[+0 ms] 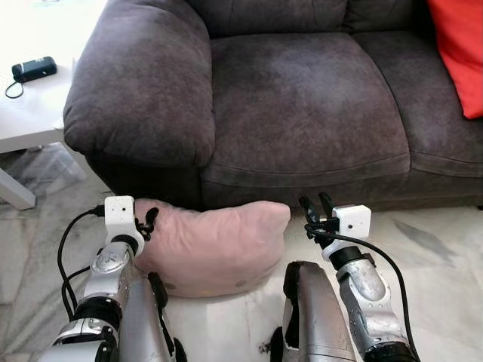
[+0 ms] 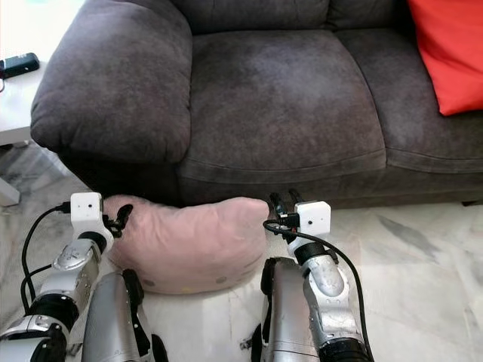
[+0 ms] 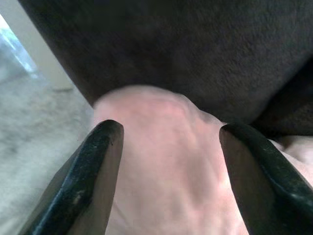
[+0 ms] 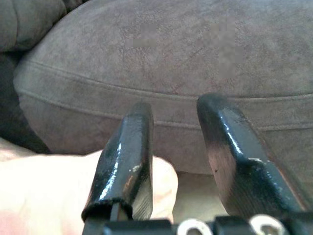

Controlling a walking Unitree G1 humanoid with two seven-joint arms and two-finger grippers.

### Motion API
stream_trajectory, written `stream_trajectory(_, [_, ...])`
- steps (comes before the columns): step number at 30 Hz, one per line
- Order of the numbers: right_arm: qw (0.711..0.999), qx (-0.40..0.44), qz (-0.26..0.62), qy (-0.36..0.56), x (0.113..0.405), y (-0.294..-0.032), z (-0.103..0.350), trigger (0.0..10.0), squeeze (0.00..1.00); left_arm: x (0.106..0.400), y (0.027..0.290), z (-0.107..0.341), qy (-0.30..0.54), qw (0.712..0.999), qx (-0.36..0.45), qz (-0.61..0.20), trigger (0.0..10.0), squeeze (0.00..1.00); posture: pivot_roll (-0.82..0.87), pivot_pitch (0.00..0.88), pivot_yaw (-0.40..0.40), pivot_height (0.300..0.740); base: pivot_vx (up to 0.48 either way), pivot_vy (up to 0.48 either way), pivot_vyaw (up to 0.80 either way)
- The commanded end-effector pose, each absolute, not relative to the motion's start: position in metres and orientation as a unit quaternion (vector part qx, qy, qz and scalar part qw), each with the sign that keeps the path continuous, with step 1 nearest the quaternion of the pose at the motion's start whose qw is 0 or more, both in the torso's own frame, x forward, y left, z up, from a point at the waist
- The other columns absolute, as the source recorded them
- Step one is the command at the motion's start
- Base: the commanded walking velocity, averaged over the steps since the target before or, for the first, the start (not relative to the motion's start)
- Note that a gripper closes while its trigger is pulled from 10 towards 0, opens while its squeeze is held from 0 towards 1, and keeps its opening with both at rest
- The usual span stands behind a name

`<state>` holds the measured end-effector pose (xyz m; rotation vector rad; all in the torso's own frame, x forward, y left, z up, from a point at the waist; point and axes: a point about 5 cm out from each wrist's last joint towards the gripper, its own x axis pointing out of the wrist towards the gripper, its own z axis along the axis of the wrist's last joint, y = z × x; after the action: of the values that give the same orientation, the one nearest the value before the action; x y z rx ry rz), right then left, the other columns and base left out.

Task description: Move the pillow to the sofa from floor

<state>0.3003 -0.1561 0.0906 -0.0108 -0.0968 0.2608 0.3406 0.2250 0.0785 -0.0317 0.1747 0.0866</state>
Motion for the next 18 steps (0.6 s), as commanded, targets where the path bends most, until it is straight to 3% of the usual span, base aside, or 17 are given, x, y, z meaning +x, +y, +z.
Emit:
stream_trajectory(1, [0.990,-0.005,0.135,-0.043,0.297,-0.157,0.091,10.0,0.00,0.337,0.231,0.073,0.102,0.993,-0.027,0.057,10.0,1.00,-0.02,0.299,-0.085,0.469,0.000,0.000,0.00])
stream_trajectory(18, [0.989,-0.016,0.141,-0.032,0.288,-0.168,0.096,10.0,0.00,0.344,0.242,0.081,0.107,0.988,-0.054,0.094,10.0,1.00,-0.05,0.345,-0.118,0.469,0.000,0.000,0.00])
